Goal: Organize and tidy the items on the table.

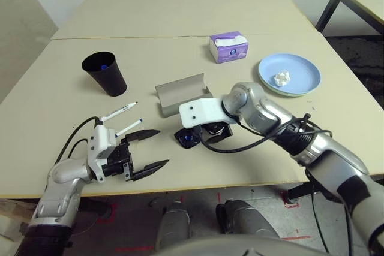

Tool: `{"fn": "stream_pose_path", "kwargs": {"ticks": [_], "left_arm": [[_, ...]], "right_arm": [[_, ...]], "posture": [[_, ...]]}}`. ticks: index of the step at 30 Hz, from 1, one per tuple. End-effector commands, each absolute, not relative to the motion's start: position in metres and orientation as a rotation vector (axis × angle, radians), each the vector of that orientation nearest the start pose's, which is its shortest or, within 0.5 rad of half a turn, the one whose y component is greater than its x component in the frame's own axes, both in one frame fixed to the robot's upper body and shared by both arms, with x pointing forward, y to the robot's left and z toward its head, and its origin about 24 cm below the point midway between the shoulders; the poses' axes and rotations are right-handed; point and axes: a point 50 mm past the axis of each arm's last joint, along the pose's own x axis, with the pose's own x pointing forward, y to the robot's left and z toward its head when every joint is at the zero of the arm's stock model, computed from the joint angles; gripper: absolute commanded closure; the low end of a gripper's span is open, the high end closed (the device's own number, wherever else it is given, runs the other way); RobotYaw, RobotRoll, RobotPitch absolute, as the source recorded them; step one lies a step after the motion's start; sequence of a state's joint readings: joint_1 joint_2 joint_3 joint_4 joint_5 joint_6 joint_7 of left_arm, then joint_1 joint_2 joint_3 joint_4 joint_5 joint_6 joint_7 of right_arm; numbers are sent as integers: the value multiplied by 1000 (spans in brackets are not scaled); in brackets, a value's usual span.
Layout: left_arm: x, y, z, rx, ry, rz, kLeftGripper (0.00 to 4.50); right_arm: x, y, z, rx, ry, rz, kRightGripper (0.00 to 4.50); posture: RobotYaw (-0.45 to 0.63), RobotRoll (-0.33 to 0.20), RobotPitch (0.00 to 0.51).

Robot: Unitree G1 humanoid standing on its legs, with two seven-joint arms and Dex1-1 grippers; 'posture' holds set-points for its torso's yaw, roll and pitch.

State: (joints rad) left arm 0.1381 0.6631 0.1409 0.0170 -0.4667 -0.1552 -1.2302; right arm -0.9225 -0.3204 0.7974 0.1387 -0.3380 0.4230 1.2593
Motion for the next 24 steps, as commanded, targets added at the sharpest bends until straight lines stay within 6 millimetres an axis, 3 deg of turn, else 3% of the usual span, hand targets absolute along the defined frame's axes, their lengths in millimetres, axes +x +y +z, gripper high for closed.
{"fn": "stream_pose_path", "kwargs": {"ticks": [1, 6, 7, 9, 19, 24], "left_arm": [[194, 250, 72, 229, 75, -1094, 0], [194, 250, 70, 223, 80, -1097, 0], [194, 250, 70, 222, 80, -1097, 0], [194, 249, 69, 220, 79, -1097, 0], [191, 245, 68, 203, 77, -1104, 0], [192, 243, 71, 191, 67, -1097, 0]], "right_arm": [[296, -11, 135, -1273, 356, 1547, 41], [296, -9, 136, -1273, 355, 1551, 41], [296, -10, 136, -1272, 357, 1553, 210], [295, -10, 135, -1271, 361, 1557, 629], [291, -7, 136, -1244, 364, 1586, 4230], [288, -6, 135, -1236, 372, 1602, 4288]], "posture": [[-13, 0, 129], [-13, 0, 130], [-13, 0, 130], [-12, 0, 131], [-5, 0, 134], [-6, 0, 138]]}}
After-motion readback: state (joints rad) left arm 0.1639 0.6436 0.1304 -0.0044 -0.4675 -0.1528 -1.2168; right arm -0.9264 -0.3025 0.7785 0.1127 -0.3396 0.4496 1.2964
